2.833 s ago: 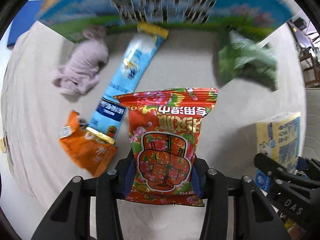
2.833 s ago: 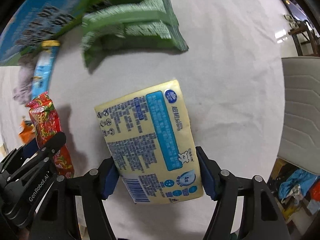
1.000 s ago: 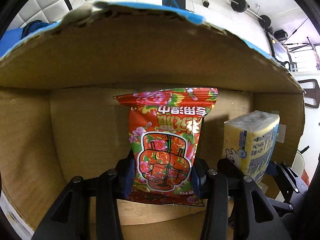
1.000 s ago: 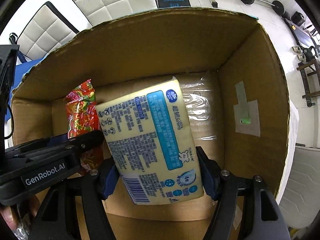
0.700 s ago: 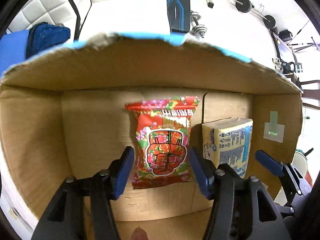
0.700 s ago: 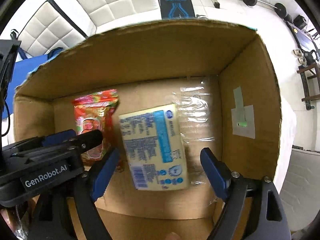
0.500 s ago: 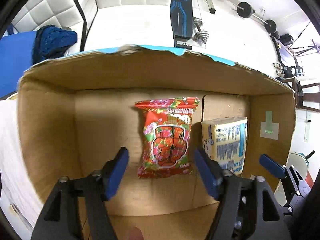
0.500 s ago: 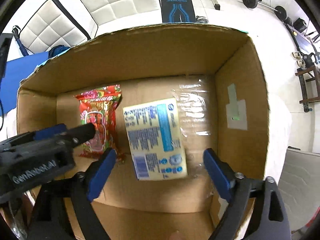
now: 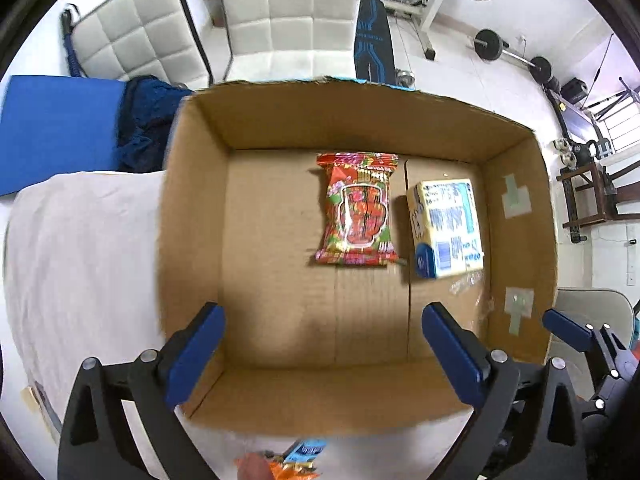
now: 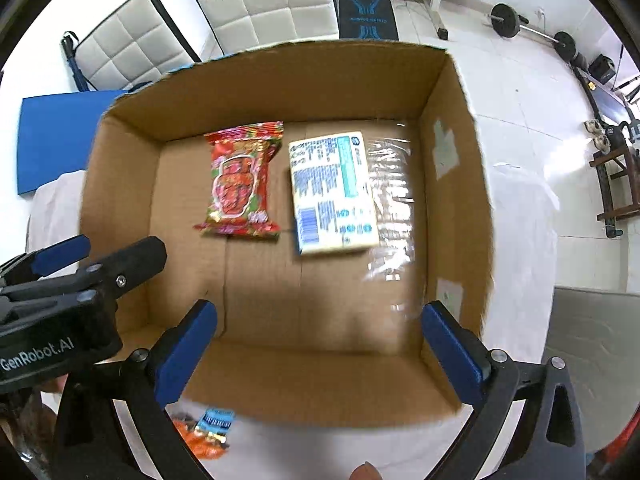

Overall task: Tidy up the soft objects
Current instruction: 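Carry both items into the box and open both tools to release them, then grasp the lilac sock with left tool while right tool grasps the green snack bag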

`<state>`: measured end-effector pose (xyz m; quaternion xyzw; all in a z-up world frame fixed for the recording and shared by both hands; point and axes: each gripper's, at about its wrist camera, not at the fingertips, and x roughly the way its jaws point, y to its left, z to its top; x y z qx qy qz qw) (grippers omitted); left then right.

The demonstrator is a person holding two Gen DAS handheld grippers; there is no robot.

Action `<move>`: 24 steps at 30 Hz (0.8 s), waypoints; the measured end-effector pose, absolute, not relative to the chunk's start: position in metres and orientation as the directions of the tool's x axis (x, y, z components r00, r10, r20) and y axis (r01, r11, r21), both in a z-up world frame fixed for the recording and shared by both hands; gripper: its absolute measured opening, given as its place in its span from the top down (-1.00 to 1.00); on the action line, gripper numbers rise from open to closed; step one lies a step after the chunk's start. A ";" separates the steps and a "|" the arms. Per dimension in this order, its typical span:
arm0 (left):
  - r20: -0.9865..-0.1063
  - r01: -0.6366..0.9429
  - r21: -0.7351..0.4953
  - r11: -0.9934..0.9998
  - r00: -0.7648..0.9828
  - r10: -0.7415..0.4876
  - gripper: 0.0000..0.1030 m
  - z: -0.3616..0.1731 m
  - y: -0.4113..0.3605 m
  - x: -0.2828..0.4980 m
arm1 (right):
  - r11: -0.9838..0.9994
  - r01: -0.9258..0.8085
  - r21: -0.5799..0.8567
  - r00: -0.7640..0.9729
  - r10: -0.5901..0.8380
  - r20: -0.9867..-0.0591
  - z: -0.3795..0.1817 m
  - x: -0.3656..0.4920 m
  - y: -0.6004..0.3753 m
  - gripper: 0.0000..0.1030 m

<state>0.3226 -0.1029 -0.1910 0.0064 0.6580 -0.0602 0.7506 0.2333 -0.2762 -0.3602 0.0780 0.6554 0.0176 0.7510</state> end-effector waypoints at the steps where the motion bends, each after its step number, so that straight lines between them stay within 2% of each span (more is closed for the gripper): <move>1: -0.985 0.099 -0.066 0.993 0.150 -0.081 -0.96 -0.183 -0.100 0.315 | 0.987 0.073 0.146 0.152 0.134 -0.979 -0.352 0.225 -0.277 -1.00; 8: -0.971 0.045 -0.035 0.998 0.236 -0.045 -0.96 -0.140 -0.077 0.255 | 0.981 0.065 0.182 0.186 0.167 -0.968 -0.314 0.167 -0.266 -1.00; 11: -0.967 -0.003 0.051 0.999 0.249 0.050 -0.96 -0.140 -0.053 0.218 | 0.974 0.070 0.217 0.136 0.206 -0.969 -0.321 0.137 -0.252 -1.00; 14: -0.971 -0.067 0.106 0.992 0.207 0.118 -0.96 -0.162 -0.023 0.188 | 0.963 0.074 0.260 0.063 0.256 -0.965 -0.346 0.114 -0.231 -1.00; 17: -0.985 -0.164 0.100 0.981 0.125 0.121 -0.96 -0.195 0.012 0.160 | 0.951 0.121 0.283 0.014 0.284 -0.959 -0.387 0.108 -0.211 -1.00; 19: -0.990 -0.211 0.110 0.971 0.064 0.126 -0.96 -0.216 0.028 0.147 | 0.946 0.154 0.285 -0.033 0.293 -0.956 -0.418 0.107 -0.198 -0.91; 21: -0.993 -0.258 0.107 0.960 0.022 0.117 -0.96 -0.239 0.044 0.133 | 0.948 0.164 0.274 -0.067 0.288 -0.955 -0.440 0.110 -0.188 -0.67; 24: -0.994 -0.298 0.106 0.949 -0.014 0.107 -0.96 -0.263 0.058 0.125 | 0.947 0.192 0.258 -0.114 0.282 -0.953 -0.470 0.111 -0.175 -0.63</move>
